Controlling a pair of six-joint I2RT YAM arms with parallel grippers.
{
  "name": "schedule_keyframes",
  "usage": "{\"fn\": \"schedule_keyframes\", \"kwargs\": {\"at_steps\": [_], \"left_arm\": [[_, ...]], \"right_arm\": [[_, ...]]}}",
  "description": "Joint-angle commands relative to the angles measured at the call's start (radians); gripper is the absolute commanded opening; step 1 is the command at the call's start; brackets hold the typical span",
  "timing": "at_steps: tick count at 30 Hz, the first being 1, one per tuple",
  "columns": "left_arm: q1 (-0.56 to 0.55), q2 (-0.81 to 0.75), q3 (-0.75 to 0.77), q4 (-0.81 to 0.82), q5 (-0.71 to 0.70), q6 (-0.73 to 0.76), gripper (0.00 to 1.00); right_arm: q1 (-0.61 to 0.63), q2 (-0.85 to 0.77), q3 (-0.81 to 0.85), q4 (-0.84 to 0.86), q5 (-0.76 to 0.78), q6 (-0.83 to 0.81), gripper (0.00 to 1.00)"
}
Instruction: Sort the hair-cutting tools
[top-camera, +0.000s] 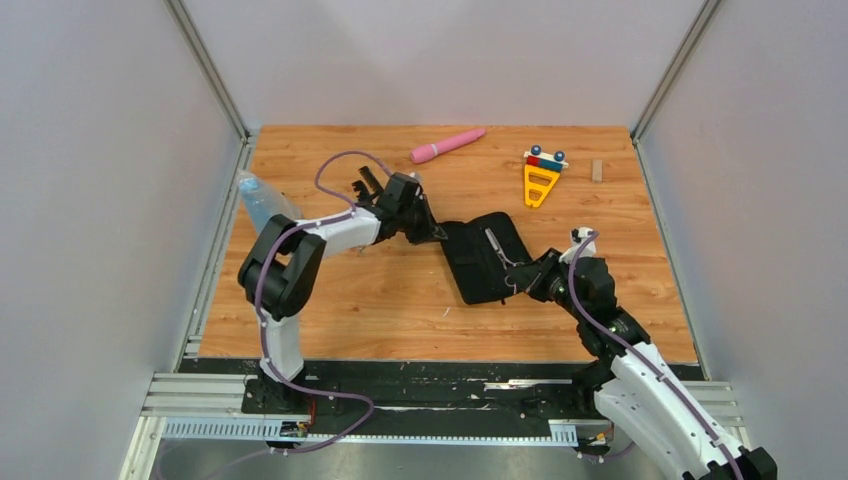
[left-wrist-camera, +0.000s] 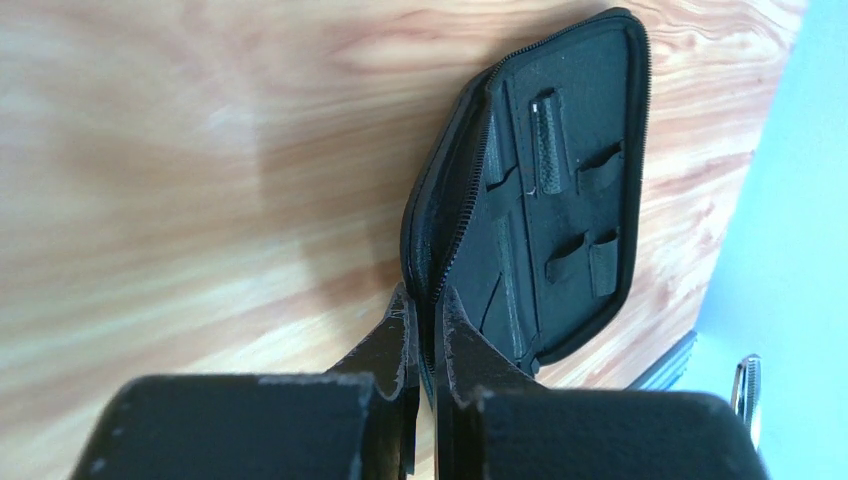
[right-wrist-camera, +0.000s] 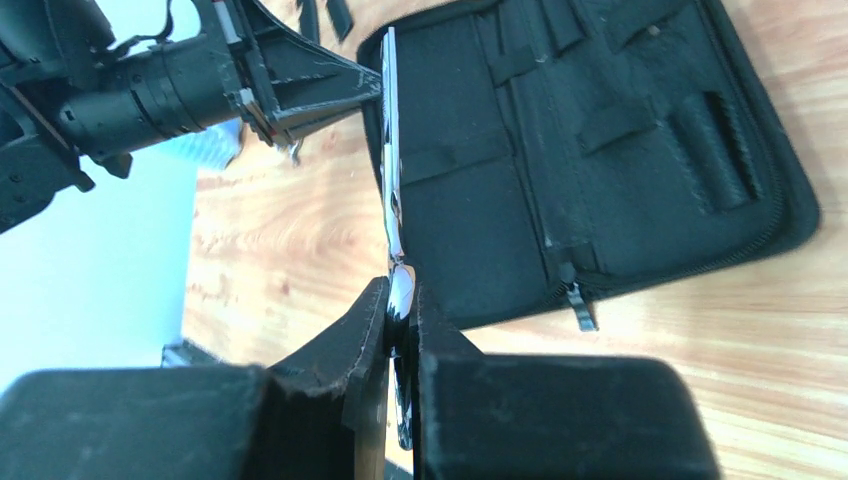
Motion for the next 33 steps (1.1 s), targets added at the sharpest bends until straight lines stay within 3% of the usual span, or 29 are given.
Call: {"fn": "schedule_keyframes", "kwargs": {"at_steps": [1, 9, 19, 26, 33], "left_arm": [[0.025, -0.172, -0.141, -0.096, -0.138, 0.010, 0.00], [0.074, -0.438, -0.382, -0.160, -0.236, -0.057, 0.00], [0.097, -0.606, -0.555, -0.156, -0.315, -0.188, 0.00], [0.097, -0.625, -0.618, -0.092, -0.279, -0.240, 0.00], [0.097, -0.627, -0.656, -0.056, -0.249, -0.270, 0.00]], "right_arm": [[-0.069, 0.032, 0.037, 0.041, -0.260, 0.027, 0.00], [-0.291, 0.131, -0.025, 0.045, -0.589, 0.050, 0.00], [-0.318, 0.316, -0.032, 0.132, -0.800, 0.004, 0.00], [-0.318, 0.491, -0.044, 0.235, -0.867, 0.012, 0.00], [-0.318, 0.571, -0.071, 0.292, -0.817, 0.029, 0.00]]}}
